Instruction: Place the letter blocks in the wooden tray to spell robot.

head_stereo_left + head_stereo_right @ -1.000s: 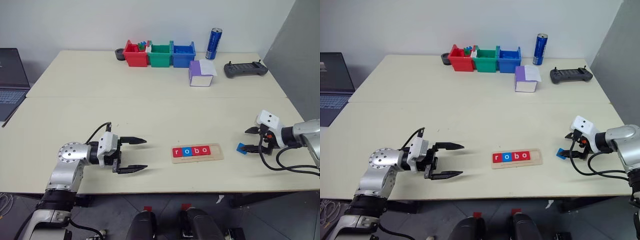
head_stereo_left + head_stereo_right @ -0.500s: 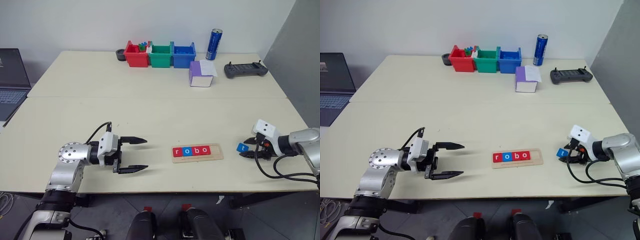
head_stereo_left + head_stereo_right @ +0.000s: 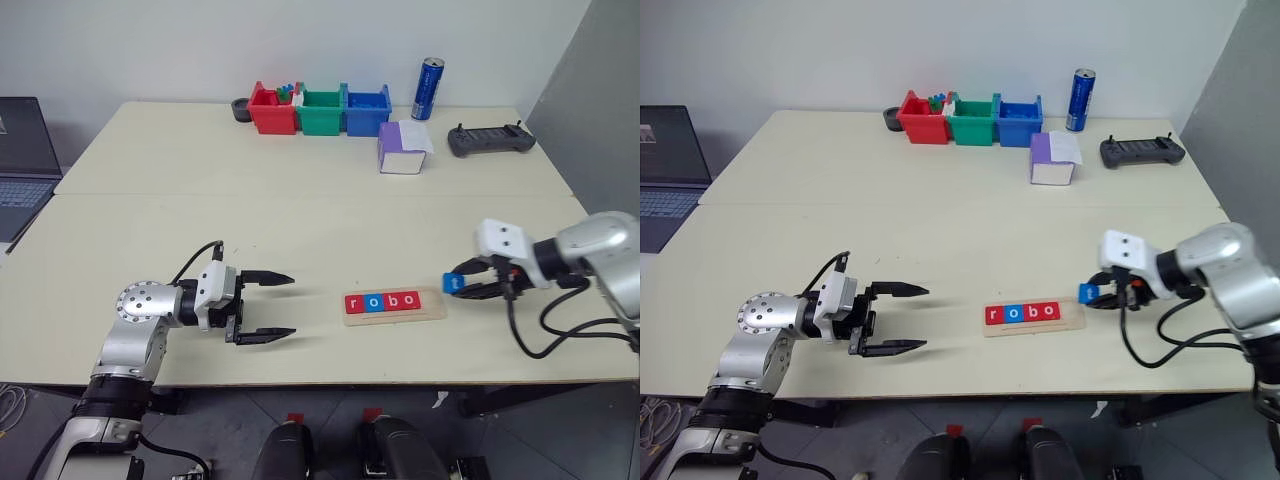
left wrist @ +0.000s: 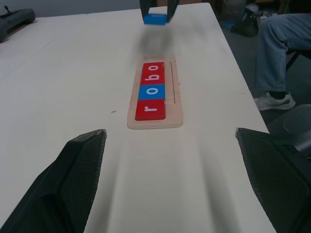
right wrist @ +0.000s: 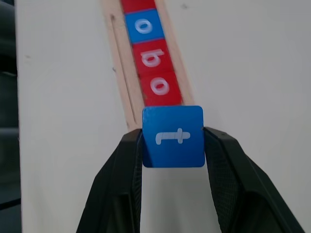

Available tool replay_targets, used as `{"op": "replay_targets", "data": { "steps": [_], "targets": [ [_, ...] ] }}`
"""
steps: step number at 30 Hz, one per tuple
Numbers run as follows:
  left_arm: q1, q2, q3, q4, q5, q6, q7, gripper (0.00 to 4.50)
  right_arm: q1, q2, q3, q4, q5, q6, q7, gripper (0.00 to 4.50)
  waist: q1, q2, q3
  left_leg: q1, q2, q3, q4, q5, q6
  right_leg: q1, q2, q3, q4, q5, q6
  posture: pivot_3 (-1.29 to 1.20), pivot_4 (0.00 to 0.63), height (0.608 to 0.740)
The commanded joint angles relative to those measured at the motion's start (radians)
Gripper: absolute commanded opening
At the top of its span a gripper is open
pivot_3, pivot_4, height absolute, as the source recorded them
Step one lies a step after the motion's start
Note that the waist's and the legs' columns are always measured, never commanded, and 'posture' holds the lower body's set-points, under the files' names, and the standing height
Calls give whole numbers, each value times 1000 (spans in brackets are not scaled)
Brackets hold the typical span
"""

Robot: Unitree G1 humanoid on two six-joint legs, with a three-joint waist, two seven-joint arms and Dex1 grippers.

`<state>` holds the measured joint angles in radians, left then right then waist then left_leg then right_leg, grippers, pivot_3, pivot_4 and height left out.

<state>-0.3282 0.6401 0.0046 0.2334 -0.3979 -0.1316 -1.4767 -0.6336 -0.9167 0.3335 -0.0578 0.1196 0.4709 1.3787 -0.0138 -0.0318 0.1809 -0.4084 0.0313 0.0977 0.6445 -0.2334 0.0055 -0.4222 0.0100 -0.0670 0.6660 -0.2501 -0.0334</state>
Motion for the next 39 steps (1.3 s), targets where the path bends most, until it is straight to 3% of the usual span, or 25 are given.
{"op": "replay_targets", "data": {
  "steps": [1, 11, 39],
  "targets": [
    [-11, -1, 5, -16, -14, -2, 0, 4500, -49, 16, 45, 70, -64, -76, 23, 1447, 7, 0, 0, 0, 0, 0, 0, 0, 0, 0, 0, 0, 0, 0, 0, 0, 150, 740],
    [41, 11, 22, -64, -22, 6, 19, 4500, -104, 54, 62, 234, -117, -186, 59, 1447, 13, 0, 0, -1, -1, 0, 1, 0, 0, 0, -2, 0, 0, 0, 0, 0, 150, 740],
    [59, 15, 25, -83, -22, 11, 40, 4500, -138, 125, 66, 365, -175, -260, 91, 1447, 12, 0, 0, 5, -2, 3, 2, 0, 0, 0, -3, 2, 12, -2, -3, 0, 150, 740]
  ]
}}
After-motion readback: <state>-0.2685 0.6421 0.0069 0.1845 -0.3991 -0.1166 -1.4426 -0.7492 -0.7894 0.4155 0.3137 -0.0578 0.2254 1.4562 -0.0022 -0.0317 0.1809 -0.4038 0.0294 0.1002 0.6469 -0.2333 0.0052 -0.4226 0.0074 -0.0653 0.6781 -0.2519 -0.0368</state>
